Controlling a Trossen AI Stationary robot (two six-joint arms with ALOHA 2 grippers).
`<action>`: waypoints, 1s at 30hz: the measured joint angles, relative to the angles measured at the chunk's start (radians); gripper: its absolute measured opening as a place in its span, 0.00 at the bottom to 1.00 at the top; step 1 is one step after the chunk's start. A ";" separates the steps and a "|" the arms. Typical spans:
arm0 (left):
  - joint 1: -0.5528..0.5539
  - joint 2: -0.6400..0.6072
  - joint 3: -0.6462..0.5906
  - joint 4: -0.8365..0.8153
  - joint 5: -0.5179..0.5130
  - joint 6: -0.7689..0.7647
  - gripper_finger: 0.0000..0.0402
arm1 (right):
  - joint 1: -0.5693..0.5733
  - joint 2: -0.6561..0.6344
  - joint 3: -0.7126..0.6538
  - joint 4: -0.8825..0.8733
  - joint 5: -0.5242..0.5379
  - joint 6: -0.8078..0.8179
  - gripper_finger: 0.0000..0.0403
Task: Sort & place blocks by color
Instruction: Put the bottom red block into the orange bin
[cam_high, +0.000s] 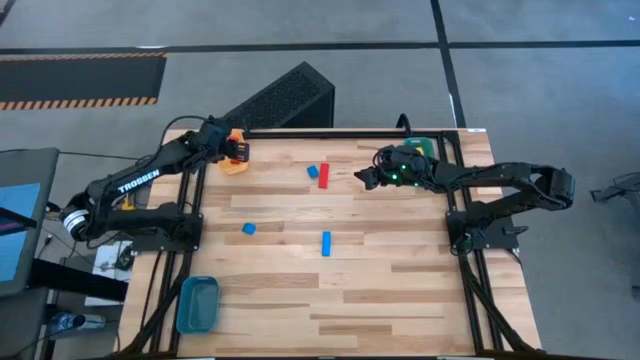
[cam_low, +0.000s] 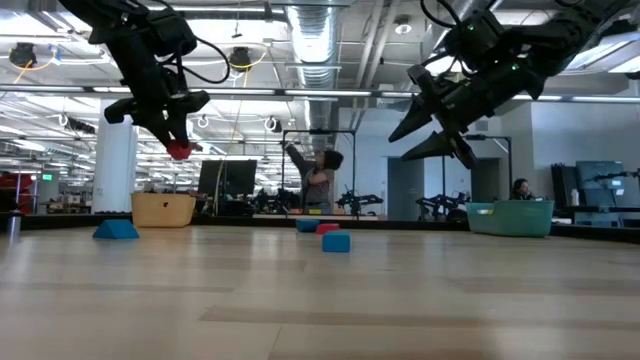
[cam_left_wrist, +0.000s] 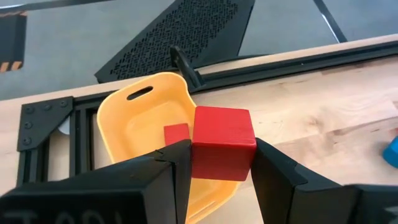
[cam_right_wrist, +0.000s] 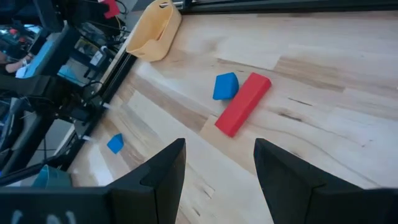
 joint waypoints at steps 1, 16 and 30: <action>0.000 0.000 0.000 0.000 0.000 -0.001 0.28 | 0.000 0.000 0.000 0.000 0.000 0.000 0.53; -0.048 0.000 0.000 -0.036 0.007 -0.054 0.28 | -0.024 0.000 0.000 -0.001 0.021 -0.008 0.53; -0.233 -0.004 0.000 -0.042 -0.038 -0.127 0.28 | -0.029 0.000 -0.001 0.063 -0.069 -0.008 0.53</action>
